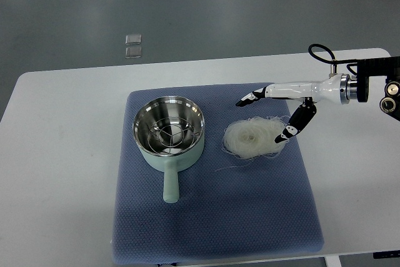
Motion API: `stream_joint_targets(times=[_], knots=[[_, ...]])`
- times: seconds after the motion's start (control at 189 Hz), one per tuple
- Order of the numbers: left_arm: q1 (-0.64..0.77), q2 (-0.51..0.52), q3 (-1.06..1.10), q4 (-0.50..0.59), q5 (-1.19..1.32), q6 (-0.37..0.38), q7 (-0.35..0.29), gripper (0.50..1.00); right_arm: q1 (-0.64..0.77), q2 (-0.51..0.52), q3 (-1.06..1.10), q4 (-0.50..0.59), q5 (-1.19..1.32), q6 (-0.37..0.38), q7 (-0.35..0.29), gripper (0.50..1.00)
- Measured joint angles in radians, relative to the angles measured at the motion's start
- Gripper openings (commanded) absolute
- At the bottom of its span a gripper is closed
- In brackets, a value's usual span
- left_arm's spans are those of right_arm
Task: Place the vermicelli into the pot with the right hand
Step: 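Move the right hand over the white vermicelli bundle, fingers open, then close the right hand fingers around the vermicelli bundle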
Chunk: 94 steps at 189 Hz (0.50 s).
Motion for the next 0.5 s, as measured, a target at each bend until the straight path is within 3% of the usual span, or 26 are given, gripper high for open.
stream_joint_targets(times=[0.302, 0.498], knots=[[0.000, 0.000, 0.000, 0.000, 0.000, 0.000, 0.000, 1.000, -0.011, 0.076, -0.096, -0.073, -0.086, -0.135, -0.013, 0.924], [0.000, 0.000, 0.000, 0.000, 0.000, 0.000, 0.000, 1.000, -0.031, 0.088, -0.115, -0.089, -0.104, -0.185, -0.013, 0.921]])
